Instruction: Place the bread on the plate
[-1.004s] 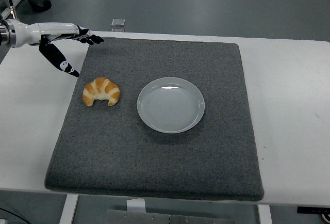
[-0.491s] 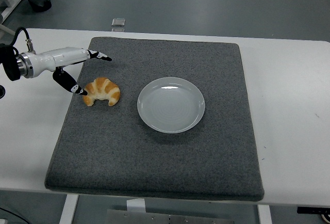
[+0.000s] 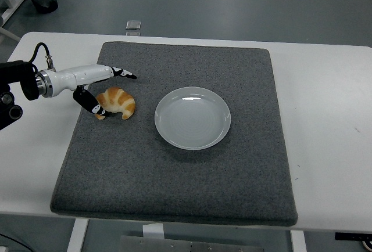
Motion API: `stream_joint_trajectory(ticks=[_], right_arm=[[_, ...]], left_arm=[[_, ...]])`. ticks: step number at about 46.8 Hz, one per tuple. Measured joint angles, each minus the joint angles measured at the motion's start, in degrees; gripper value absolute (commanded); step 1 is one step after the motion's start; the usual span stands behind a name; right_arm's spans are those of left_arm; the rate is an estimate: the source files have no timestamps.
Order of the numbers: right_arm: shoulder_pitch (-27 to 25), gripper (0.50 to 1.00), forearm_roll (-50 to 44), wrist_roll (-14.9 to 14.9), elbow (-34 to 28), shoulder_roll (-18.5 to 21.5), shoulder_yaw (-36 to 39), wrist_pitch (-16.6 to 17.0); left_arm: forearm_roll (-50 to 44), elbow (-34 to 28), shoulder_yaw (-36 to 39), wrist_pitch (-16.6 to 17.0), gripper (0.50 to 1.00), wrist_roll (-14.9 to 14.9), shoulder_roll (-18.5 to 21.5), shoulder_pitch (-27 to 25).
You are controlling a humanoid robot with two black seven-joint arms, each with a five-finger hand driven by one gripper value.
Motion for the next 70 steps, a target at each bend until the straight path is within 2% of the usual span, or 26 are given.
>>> stream_joint_trajectory(ticks=[7, 14, 21, 29, 36, 40, 42, 46, 50, 55, 57, 60, 64, 70], right_arm=[[0.0, 0.932, 0.0, -0.01, 0.0, 0.0, 0.0, 0.0], [0.0, 0.932, 0.0, -0.01, 0.0, 0.0, 0.0, 0.0], [0.0, 0.93, 0.0, -0.01, 0.0, 0.0, 0.0, 0.0], [0.0, 0.932, 0.0, 0.0, 0.0, 0.0, 0.0, 0.0], [0.0, 0.93, 0.0, 0.0, 0.0, 0.0, 0.0, 0.0], [0.0, 0.93, 0.0, 0.0, 0.0, 0.0, 0.0, 0.0], [0.0, 0.93, 0.0, -0.01, 0.0, 0.0, 0.0, 0.0], [0.0, 0.93, 0.0, 0.0, 0.0, 0.0, 0.0, 0.0], [0.0, 0.93, 0.0, 0.0, 0.0, 0.0, 0.0, 0.0], [0.0, 0.93, 0.0, -0.01, 0.0, 0.0, 0.0, 0.0], [0.0, 0.93, 0.0, 0.0, 0.0, 0.0, 0.0, 0.0], [0.0, 0.93, 0.0, 0.0, 0.0, 0.0, 0.0, 0.0], [0.0, 0.93, 0.0, -0.01, 0.0, 0.0, 0.0, 0.0], [0.0, 0.932, 0.0, 0.0, 0.0, 0.0, 0.0, 0.0]], left_arm=[[1.02, 1.79, 0.0, 0.13, 0.994, -0.02, -1.33, 0.04], [2.0, 3.05, 0.06, 1.99, 0.994, -0.01, -2.88, 0.13], [2.05, 4.37, 1.67, 2.44, 0.992, 0.0, -4.06, 0.12], [2.28, 4.42, 2.02, 2.45, 0.988, 0.0, -4.14, -0.2], [3.31, 4.42, 2.03, 2.45, 0.964, -0.04, -4.13, -0.22], [4.05, 4.42, 2.1, 2.45, 0.917, -0.05, -4.07, -0.2], [4.53, 4.39, 2.11, 2.45, 0.853, -0.07, -4.0, -0.13], [5.25, 4.34, 2.11, 2.45, 0.791, -0.09, -3.94, -0.07], [5.67, 4.3, 2.18, 2.45, 0.761, -0.09, -3.83, -0.01], [6.05, 4.12, 2.2, 2.45, 0.645, -0.13, -3.72, 0.03], [6.07, 4.07, 2.2, 2.45, 0.617, -0.16, -3.71, 0.03], [6.12, 3.83, 2.2, 2.45, 0.531, -0.17, -3.51, 0.03], [6.64, 3.57, 2.2, 2.45, 0.5, -0.18, -3.37, -0.07], [7.14, 3.45, 2.2, 2.45, 0.5, -0.27, -3.35, -0.23]])
